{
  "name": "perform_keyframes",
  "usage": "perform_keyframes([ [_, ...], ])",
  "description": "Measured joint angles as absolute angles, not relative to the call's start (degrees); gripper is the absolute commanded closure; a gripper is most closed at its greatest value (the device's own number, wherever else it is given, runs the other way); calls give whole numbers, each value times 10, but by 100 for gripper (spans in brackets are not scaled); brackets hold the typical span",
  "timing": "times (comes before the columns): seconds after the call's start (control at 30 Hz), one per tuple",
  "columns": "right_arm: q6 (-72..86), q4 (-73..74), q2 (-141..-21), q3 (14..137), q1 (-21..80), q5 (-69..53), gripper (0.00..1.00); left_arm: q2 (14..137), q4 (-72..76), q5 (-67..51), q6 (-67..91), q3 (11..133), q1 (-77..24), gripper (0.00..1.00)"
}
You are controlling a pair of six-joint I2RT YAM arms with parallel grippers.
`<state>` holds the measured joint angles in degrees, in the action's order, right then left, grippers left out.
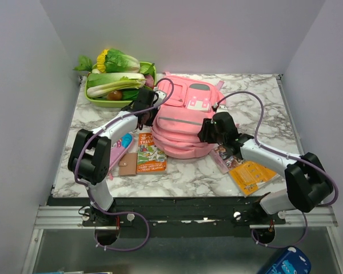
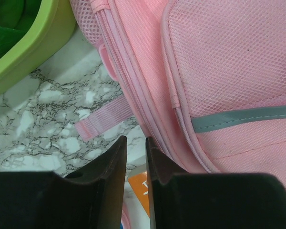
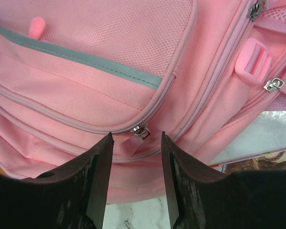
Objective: Pack the student bag
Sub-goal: Unzip the student bag at the center of the board.
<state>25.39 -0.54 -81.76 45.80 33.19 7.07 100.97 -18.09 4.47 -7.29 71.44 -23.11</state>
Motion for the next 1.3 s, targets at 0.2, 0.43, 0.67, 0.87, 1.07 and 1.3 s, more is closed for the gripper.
perform_keyframes([
  [0.2, 261, -14, -836, 458, 340, 70, 51, 1010, -180, 31, -69, 714, -232, 71],
  [0.43, 285, -17, -855, 458, 350, 70, 57, 1010, -176, 19, -69, 705, -239, 72],
  [0.67, 308, -17, -854, 457, 353, 83, 67, 1010, -168, 14, -69, 694, -253, 73],
  [0.87, 314, -14, -842, 455, 353, 107, 81, 1010, -168, 4, -71, 691, -261, 74],
  [1.07, 315, 4, -816, 455, 352, 124, 97, 1010, -169, 1, -71, 689, -265, 74],
  [1.3, 318, 50, -810, 458, 352, 126, 98, 1009, -174, -7, -60, 689, -276, 75],
])
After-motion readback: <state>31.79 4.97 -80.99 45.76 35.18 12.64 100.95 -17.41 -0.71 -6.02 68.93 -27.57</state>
